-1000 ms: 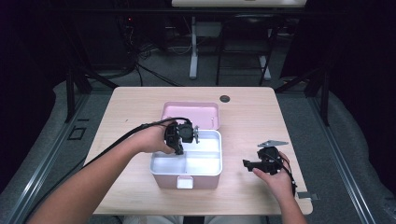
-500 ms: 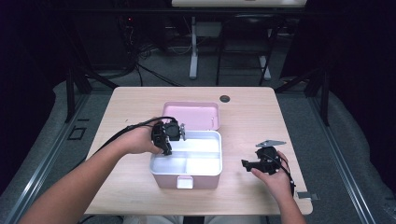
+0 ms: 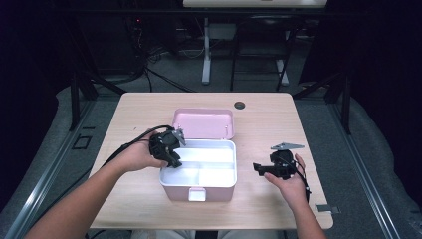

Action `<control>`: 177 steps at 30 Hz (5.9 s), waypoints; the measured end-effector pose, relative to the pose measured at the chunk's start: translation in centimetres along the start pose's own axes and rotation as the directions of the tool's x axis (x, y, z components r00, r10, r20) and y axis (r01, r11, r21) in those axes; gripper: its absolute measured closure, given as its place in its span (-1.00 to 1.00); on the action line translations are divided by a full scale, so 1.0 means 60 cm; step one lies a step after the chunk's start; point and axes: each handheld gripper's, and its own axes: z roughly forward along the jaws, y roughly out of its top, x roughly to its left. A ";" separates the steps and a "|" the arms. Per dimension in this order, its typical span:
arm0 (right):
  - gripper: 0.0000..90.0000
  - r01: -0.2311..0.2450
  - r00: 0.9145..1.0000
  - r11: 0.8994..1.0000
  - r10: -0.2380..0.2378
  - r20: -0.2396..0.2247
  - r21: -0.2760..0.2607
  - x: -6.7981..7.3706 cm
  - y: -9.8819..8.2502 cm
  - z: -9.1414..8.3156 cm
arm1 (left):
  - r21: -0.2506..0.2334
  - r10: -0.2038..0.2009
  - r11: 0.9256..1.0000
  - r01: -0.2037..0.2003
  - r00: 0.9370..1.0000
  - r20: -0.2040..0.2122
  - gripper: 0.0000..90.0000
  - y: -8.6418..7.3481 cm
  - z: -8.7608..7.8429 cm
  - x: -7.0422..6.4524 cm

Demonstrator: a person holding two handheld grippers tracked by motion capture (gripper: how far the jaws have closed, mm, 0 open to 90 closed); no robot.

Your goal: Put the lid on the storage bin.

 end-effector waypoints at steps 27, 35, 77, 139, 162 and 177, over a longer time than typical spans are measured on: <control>-0.15 -0.045 0.999 0.995 0.043 -0.026 -0.086 0.023 0.210 0.033 | -0.024 0.025 0.999 -0.026 0.999 -0.024 0.74 -0.006 0.000 -0.014; -0.03 -0.021 1.000 0.996 0.019 -0.021 -0.082 0.044 0.246 0.065 | -0.027 0.024 0.999 -0.024 1.000 -0.020 0.74 -0.007 0.000 -0.012; 0.79 -0.239 0.970 0.963 0.231 0.072 0.122 0.056 0.280 0.167 | -0.033 0.030 0.999 -0.031 0.999 -0.018 0.75 -0.007 0.000 -0.012; 0.95 -0.042 0.997 0.960 0.057 0.048 -0.275 0.124 0.262 -0.014 | -0.123 -0.002 0.992 -0.003 0.999 -0.044 0.65 -0.019 -0.037 -0.008; 0.95 -0.045 0.998 0.954 0.058 0.037 -0.298 0.124 0.255 -0.017 | -0.515 -0.437 0.806 0.292 0.880 -0.184 0.34 -0.042 -0.112 0.065; 0.94 -0.037 0.998 0.950 0.052 0.039 -0.311 0.126 0.251 -0.019 | -0.651 -0.593 0.680 0.339 0.776 -0.215 0.16 -0.039 -0.112 0.101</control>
